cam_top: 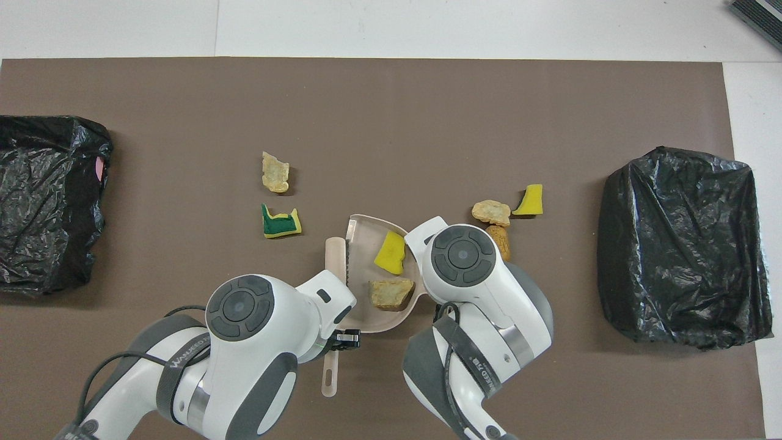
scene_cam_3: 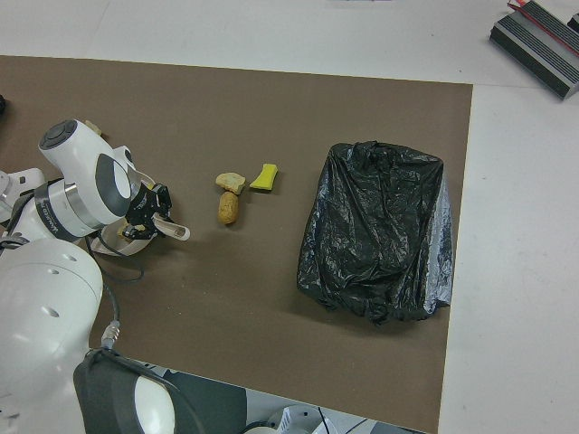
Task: Sweep and dump trash in bin
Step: 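Sweep sponge pieces into the dustpan with the left gripper's brush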
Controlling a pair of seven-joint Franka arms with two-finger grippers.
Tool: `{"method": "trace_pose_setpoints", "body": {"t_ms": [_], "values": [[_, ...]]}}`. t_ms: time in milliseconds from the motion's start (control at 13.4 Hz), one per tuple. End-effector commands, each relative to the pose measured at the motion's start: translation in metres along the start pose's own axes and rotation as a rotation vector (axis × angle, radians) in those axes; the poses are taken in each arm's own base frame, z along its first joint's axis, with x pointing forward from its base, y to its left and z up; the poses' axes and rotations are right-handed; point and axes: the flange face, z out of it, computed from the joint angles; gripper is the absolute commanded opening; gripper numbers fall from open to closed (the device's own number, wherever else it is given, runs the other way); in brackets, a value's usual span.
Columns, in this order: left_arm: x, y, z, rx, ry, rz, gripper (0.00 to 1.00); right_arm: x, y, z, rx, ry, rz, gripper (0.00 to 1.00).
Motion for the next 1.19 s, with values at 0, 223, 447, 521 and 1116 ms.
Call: {"method": "trace_pose_setpoints", "body": {"t_ms": [0,223,447,521,1116], "values": [[0.008,0.008,-0.013,-0.024,-0.029,0.015,0.0,-0.002,-0.003,-0.003,-0.021,0.01,0.015,0.0],[0.017,0.003,-0.03,-0.023,-0.031,0.006,0.0,-0.002,-0.003,-0.003,-0.021,0.01,0.015,0.0],[0.044,-0.027,-0.037,0.007,-0.008,0.001,0.0,-0.003,-0.002,-0.003,-0.019,0.008,0.029,0.0],[0.051,-0.03,-0.042,0.049,0.017,0.035,0.0,-0.005,0.0,-0.002,-0.018,0.009,0.041,0.0],[0.146,-0.15,-0.09,0.11,0.103,0.198,0.0,0.005,0.02,-0.009,-0.038,0.046,0.063,0.0]]}}
